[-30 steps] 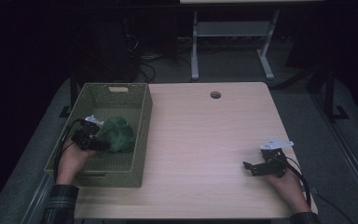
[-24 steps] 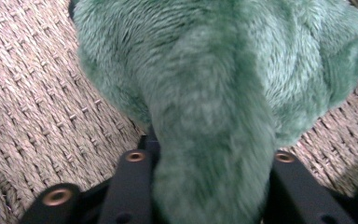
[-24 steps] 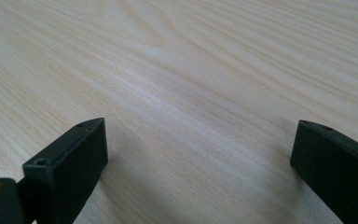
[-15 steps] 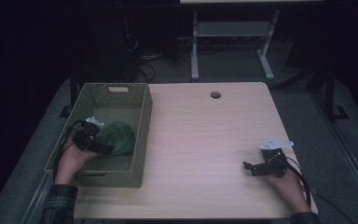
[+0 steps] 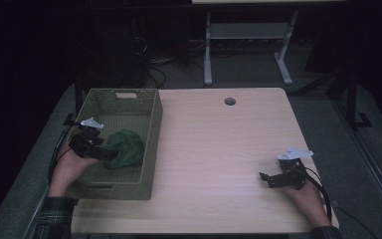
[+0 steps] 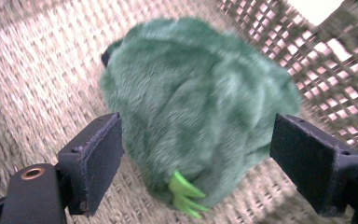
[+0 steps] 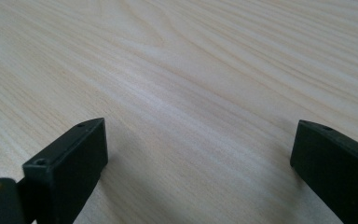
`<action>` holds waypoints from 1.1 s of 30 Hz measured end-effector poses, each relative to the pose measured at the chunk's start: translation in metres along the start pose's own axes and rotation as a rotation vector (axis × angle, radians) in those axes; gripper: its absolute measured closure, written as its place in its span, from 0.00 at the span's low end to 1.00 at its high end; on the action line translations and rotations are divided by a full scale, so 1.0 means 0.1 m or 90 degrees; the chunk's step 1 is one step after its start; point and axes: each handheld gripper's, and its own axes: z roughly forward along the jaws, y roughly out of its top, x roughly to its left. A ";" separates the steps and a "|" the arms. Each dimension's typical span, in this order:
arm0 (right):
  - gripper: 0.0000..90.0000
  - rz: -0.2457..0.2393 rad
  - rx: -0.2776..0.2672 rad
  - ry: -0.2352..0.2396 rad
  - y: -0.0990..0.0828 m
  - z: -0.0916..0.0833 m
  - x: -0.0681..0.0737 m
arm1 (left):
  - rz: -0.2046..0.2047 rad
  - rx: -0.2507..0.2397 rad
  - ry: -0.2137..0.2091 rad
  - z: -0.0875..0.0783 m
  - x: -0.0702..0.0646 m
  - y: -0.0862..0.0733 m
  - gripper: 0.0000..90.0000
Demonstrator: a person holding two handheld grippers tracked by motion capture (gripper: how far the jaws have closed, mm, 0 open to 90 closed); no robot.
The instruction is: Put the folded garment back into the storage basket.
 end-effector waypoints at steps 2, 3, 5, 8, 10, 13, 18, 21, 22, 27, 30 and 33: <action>0.04 0.000 0.000 0.000 0.00 0.00 0.00 | 0.000 -0.007 0.000 -0.02 -0.02 0.02 0.18; 0.04 0.002 0.002 0.000 0.00 0.00 0.00 | -0.001 -0.014 0.002 -0.04 -0.04 0.05 0.18; 0.04 0.001 0.001 0.000 0.00 0.00 0.00 | 0.004 -0.033 0.002 -0.08 -0.11 0.15 0.18; 0.04 -0.001 0.000 0.000 0.00 0.00 0.00 | 0.005 -0.047 -0.005 -0.10 -0.17 0.22 0.18; 0.04 -0.001 0.000 0.000 0.00 0.00 0.00 | 0.012 -0.059 -0.013 -0.11 -0.24 0.30 0.18; 0.04 0.001 -0.001 0.000 0.00 0.00 0.00 | 0.021 -0.069 -0.022 -0.11 -0.35 0.39 0.18; 0.04 0.003 0.001 -0.001 0.00 0.00 0.00 | 0.043 -0.090 -0.037 -0.10 -0.55 0.53 0.18; 0.04 0.003 0.002 -0.001 0.00 0.00 0.00 | 0.056 -0.107 -0.048 -0.08 -0.70 0.63 0.18; 0.04 0.003 0.001 -0.001 0.00 0.00 0.00 | 0.054 -0.112 -0.051 -0.07 -0.74 0.65 0.18; 0.04 0.003 0.001 -0.001 0.00 0.00 0.00 | 0.068 -0.130 -0.065 -0.04 -0.91 0.75 0.18; 0.04 0.001 0.000 -0.001 0.00 0.00 0.00 | 0.078 -0.138 -0.075 0.01 -1.06 0.81 0.18; 0.04 0.003 0.001 -0.001 0.00 0.00 0.00 | 0.087 -0.148 -0.085 0.08 -1.21 0.86 0.18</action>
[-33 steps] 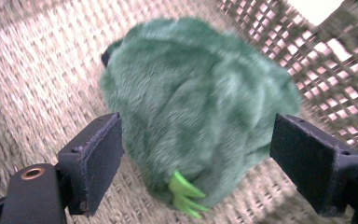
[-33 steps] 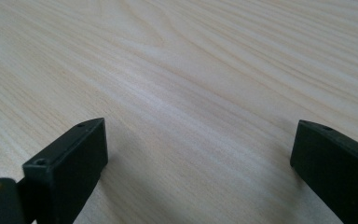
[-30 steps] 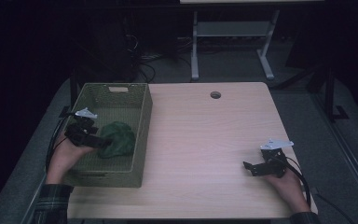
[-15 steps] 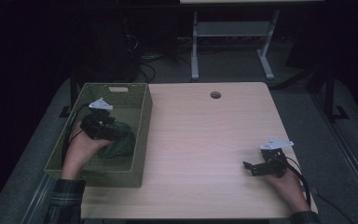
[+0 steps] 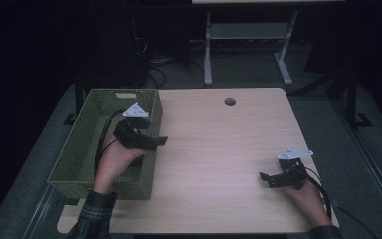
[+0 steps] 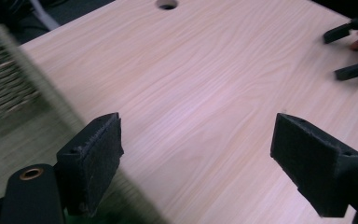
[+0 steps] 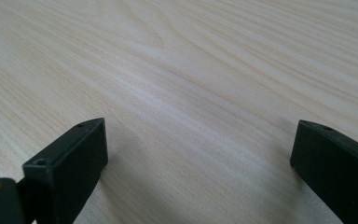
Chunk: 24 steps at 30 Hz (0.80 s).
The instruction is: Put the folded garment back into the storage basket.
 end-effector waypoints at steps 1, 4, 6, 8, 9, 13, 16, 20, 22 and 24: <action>0.04 0.000 0.001 0.000 0.00 0.00 0.00 | 0.003 -0.004 -0.009 0.08 -0.09 0.03 0.18; 0.04 0.000 0.000 0.000 0.00 0.00 0.00 | 0.013 -0.008 -0.020 0.20 -0.22 0.05 0.18; 0.04 0.000 0.000 0.000 0.00 0.00 0.00 | 0.015 -0.008 -0.024 0.23 -0.26 0.06 0.18; 0.04 0.000 0.001 0.000 0.00 0.00 0.00 | 0.022 -0.012 -0.034 0.36 -0.37 0.07 0.18; 0.04 -0.002 -0.001 0.000 0.00 0.00 0.00 | 0.021 -0.011 -0.039 0.40 -0.41 0.06 0.18; 0.04 -0.002 -0.001 0.001 0.00 0.00 0.00 | 0.026 -0.012 -0.049 0.53 -0.52 0.03 0.18; 0.04 -0.002 -0.001 0.001 0.00 0.00 0.00 | 0.025 -0.012 -0.058 0.66 -0.61 -0.02 0.17; 0.04 -0.002 -0.001 0.001 0.00 0.00 0.00 | 0.027 -0.010 -0.061 0.87 -0.71 -0.15 0.17; 0.04 -0.003 -0.001 0.001 0.00 0.00 0.00 | 0.028 -0.009 -0.059 0.91 -0.72 -0.19 0.17; 0.04 -0.003 -0.001 0.001 0.00 0.00 0.00 | 0.026 -0.007 -0.064 1.04 -0.76 -0.30 0.17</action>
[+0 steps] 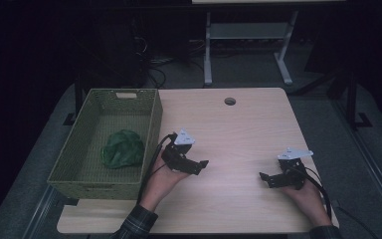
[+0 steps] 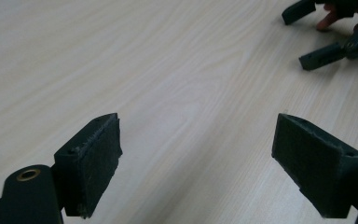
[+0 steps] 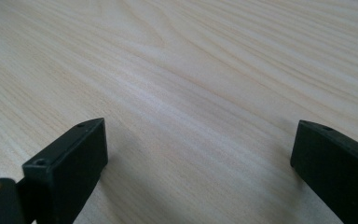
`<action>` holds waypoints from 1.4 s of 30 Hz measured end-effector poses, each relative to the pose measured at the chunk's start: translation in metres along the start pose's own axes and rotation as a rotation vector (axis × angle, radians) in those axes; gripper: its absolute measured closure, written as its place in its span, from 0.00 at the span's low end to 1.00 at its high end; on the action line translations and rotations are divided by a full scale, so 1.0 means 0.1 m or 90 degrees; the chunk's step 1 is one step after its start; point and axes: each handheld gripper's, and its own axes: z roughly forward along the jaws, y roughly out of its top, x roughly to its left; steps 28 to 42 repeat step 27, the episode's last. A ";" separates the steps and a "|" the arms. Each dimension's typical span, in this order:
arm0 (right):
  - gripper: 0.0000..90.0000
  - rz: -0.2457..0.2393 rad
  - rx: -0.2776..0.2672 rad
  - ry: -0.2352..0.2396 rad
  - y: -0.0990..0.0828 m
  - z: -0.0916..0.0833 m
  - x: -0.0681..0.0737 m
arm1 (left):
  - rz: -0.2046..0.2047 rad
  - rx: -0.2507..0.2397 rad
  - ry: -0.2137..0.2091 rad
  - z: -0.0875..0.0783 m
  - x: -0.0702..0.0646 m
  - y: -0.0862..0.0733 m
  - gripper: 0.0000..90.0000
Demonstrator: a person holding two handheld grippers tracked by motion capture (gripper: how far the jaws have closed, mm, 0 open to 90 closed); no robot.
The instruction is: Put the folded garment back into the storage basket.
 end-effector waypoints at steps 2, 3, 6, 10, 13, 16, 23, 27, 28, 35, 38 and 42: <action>0.04 -0.002 0.001 0.000 0.00 0.00 0.00 | 0.000 0.008 -0.002 0.08 -0.01 -0.07 0.17; 0.04 -0.002 0.001 0.000 0.00 0.00 0.00 | -0.001 0.014 -0.005 0.13 -0.02 -0.12 0.17; 0.04 -0.002 0.001 0.000 0.00 0.00 0.00 | 0.010 0.034 0.000 0.25 -0.03 -0.21 0.17; 0.04 -0.002 0.001 0.000 0.00 0.00 0.00 | 0.013 0.033 0.000 0.35 -0.02 -0.32 0.17; 0.04 -0.002 0.001 0.000 0.00 0.00 0.00 | 0.012 0.037 0.002 0.42 -0.01 -0.39 0.16; 0.04 -0.003 0.001 0.000 0.00 0.00 0.00 | 0.015 0.036 0.008 0.45 0.00 -0.43 0.16; 0.04 0.001 0.002 0.001 0.00 0.00 0.00 | 0.035 0.038 0.028 0.50 -0.04 -0.48 0.15; 0.04 0.000 0.002 0.001 0.00 0.00 0.00 | 0.032 0.036 0.029 0.50 -0.04 -0.48 0.15; 0.04 0.000 0.002 0.001 0.00 0.00 0.00 | 0.032 0.036 0.029 0.50 -0.04 -0.48 0.15; 0.04 0.000 0.002 0.001 0.00 0.00 0.00 | 0.032 0.036 0.029 0.50 -0.04 -0.48 0.15; 0.04 0.000 0.002 0.001 0.00 0.00 0.00 | 0.032 0.036 0.029 0.50 -0.04 -0.48 0.15; 0.04 0.000 0.002 0.001 0.00 0.00 0.00 | 0.032 0.036 0.029 0.50 -0.04 -0.48 0.15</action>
